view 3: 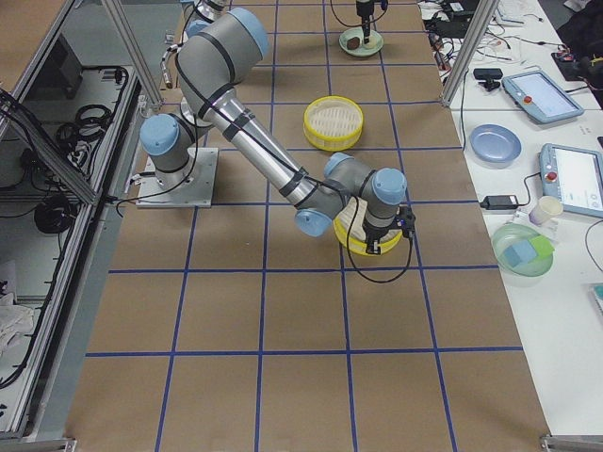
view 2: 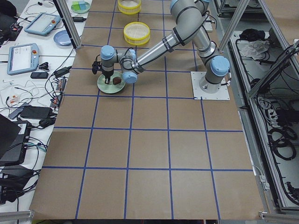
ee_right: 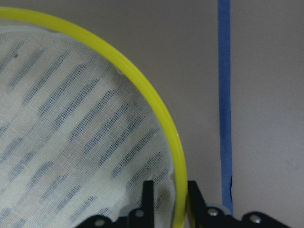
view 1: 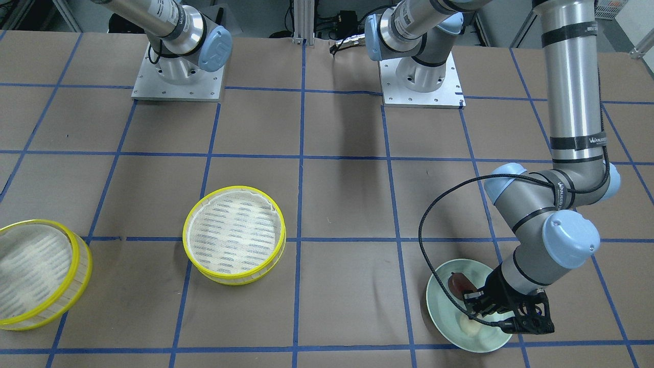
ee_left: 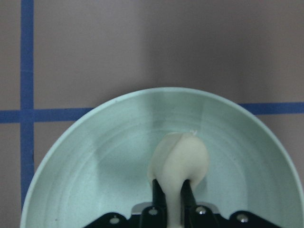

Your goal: Stack buns with steamer

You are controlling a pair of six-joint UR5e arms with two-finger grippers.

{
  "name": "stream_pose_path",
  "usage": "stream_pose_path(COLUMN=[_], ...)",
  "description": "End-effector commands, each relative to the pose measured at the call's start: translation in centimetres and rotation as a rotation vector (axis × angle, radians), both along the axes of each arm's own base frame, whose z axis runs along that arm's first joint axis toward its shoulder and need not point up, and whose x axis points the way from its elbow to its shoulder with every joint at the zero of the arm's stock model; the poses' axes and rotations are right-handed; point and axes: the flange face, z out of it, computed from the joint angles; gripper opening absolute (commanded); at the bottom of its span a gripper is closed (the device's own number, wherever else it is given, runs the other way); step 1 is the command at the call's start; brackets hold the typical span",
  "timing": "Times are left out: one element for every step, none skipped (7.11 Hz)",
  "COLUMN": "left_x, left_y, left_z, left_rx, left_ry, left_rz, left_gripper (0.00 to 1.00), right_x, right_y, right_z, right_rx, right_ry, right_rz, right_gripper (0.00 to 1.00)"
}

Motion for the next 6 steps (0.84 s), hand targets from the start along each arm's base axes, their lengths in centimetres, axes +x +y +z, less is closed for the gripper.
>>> stream_pose_path(left_x=[-5.0,-9.9,-14.4,-19.9,-25.4,-29.0], left_y=[0.2,1.2,2.4,4.0,5.7,7.1], left_z=[5.6,8.6,10.8,10.8,10.8,10.4], left_rx=[-0.048,-0.067,-0.078,-0.067,-0.05,-0.013], left_ry=[0.007,0.04,0.085,0.127,0.16,0.217], left_rz=[0.039,0.12,0.182,0.219,0.181,0.219], left_gripper=[0.0,0.0,0.0,0.0,0.0,0.0], right_x=[-0.1,-0.2,0.0,0.5,1.3,2.3], right_y=[-0.1,-0.2,0.0,0.4,0.7,1.0], right_z=[0.5,1.6,4.0,6.1,7.8,9.0], right_rx=[-0.015,-0.043,-0.067,-0.079,-0.084,-0.084], right_ry=[0.014,0.041,0.058,0.068,0.06,0.041], right_rz=[0.073,0.117,0.114,0.117,0.122,0.092], right_gripper=[0.07,0.06,0.06,0.07,0.07,0.06])
